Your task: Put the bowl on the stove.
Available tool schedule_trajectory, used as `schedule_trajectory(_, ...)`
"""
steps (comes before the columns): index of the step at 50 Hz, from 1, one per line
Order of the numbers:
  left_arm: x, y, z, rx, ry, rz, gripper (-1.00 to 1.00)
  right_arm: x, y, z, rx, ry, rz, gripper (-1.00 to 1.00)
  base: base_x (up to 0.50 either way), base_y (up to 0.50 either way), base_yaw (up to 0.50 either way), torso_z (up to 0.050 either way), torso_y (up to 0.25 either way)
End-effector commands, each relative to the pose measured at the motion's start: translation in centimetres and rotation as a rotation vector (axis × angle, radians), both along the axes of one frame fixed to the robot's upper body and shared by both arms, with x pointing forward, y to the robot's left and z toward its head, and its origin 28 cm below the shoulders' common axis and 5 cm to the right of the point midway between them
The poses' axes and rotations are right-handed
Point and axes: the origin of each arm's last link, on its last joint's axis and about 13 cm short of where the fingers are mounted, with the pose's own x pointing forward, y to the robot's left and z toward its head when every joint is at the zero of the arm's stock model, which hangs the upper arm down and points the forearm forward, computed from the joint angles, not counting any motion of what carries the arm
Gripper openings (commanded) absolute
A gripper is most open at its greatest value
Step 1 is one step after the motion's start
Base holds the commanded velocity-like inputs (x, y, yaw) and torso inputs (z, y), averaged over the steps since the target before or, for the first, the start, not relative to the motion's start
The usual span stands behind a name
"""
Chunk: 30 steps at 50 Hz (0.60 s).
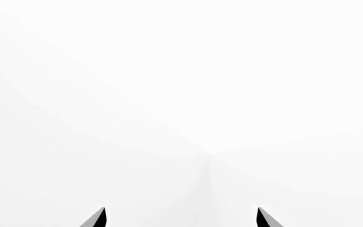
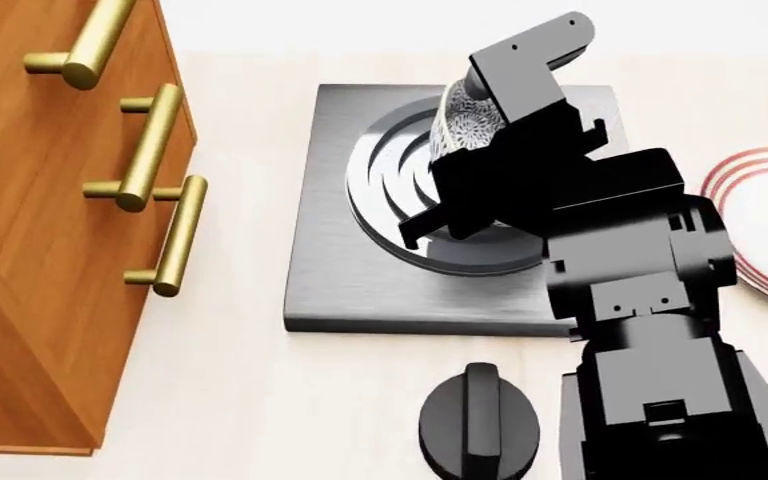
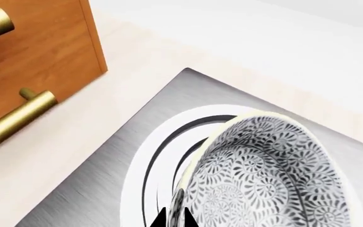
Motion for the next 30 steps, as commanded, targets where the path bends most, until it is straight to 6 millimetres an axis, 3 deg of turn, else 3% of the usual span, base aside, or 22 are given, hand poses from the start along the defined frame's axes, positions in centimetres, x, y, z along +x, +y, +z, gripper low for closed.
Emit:
schedule_trajectory(1,-0.04,0.00,0.01,0.000,-0.002,0.000,1.00,0.02,0.13,0.06,0.013,-0.003,0.001,-1.00,0.00,0.00,0.00,0.000,0.000)
schedule_trajectory(7,-0.02,0.02,0.00,-0.002,-0.001,0.000,1.00,0.02,0.18,0.05,0.014,-0.004,-0.003,-1.00,0.00,0.00,0.00,0.000,0.000)
schedule_trajectory(8,0.00,0.03,0.01,-0.004,0.000,0.002,1.00,0.03,0.19,0.05,0.012,-0.005,-0.003,1.00,0.00,0.00,0.00,0.000,0.000)
schedule_trajectory(30,0.00,0.01,0.02,-0.006,-0.001,0.002,1.00,0.05,0.38,-0.12,0.049,0.004,0.046,1.00,0.00,0.00,0.00,0.000,0.000)
